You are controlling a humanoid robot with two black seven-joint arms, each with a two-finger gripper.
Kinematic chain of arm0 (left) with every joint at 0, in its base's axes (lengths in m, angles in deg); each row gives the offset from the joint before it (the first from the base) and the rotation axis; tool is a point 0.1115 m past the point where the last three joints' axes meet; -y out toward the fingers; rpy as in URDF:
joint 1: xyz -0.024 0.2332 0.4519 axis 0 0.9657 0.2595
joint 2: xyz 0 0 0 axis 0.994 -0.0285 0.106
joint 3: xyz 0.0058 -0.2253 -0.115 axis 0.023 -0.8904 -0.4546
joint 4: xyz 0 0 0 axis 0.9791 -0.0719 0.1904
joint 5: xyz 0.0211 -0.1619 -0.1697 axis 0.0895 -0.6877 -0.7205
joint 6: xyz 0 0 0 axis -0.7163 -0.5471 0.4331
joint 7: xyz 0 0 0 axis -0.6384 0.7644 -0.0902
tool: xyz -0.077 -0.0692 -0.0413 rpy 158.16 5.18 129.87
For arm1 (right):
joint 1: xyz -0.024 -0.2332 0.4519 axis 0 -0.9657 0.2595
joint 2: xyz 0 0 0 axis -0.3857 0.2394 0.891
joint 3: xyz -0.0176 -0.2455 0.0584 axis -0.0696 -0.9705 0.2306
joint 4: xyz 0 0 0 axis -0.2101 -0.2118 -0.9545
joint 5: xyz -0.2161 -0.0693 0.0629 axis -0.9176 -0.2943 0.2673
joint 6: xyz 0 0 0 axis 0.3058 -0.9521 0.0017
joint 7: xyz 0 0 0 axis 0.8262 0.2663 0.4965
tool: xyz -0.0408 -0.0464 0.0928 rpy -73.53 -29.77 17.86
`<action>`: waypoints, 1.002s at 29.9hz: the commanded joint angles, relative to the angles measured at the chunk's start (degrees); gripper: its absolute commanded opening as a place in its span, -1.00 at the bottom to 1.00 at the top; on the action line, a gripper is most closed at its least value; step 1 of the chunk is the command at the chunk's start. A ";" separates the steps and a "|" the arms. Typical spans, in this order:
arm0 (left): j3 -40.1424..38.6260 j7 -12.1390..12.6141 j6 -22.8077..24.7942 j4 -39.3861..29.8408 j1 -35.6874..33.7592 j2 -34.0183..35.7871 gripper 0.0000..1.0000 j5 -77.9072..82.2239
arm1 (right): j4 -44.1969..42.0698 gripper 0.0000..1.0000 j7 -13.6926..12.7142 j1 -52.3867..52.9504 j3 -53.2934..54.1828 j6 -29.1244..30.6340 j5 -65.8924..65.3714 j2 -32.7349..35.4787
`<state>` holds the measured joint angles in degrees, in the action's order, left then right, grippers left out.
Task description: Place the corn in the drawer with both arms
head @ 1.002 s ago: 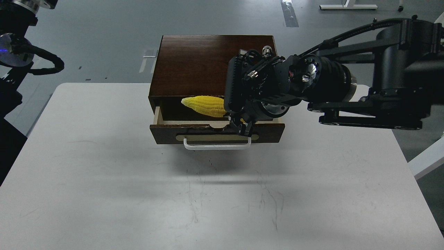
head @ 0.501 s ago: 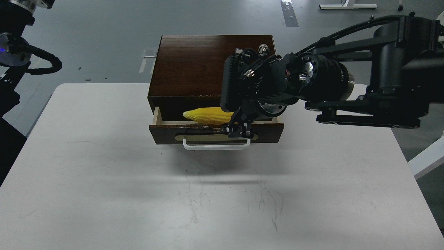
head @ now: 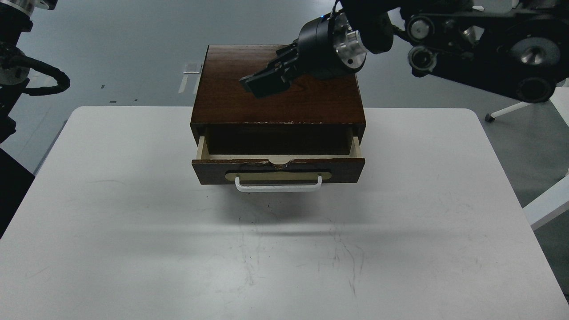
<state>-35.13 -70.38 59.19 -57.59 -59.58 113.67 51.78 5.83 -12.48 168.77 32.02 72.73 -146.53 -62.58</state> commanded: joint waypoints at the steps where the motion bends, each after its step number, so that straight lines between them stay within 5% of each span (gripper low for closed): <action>1: 0.00 0.00 0.00 0.00 0.31 -0.85 0.96 -0.80 | -2.99 1.00 0.03 -5.45 7.59 0.00 10.07 3.00; 15: 0.00 0.00 0.00 1.75 3.30 -5.34 0.96 -0.89 | -20.47 1.00 0.21 -28.84 35.91 0.00 42.95 7.14; 20: -0.09 0.00 0.00 1.05 3.30 -5.51 0.96 -3.86 | -29.26 1.00 0.12 -31.22 37.33 0.00 56.30 6.88; 26: -1.40 5.84 0.00 1.40 3.38 -5.34 0.96 -8.09 | -31.56 1.00 0.03 -34.03 38.47 0.00 72.66 7.23; 30: -2.46 5.94 0.00 1.40 3.91 -5.51 0.96 -10.20 | -36.39 1.00 -0.15 -35.71 38.83 0.00 77.69 7.14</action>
<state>-36.90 -64.77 59.19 -56.21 -55.98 108.25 42.96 -27.56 -12.55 133.94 70.60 72.71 -71.90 -55.48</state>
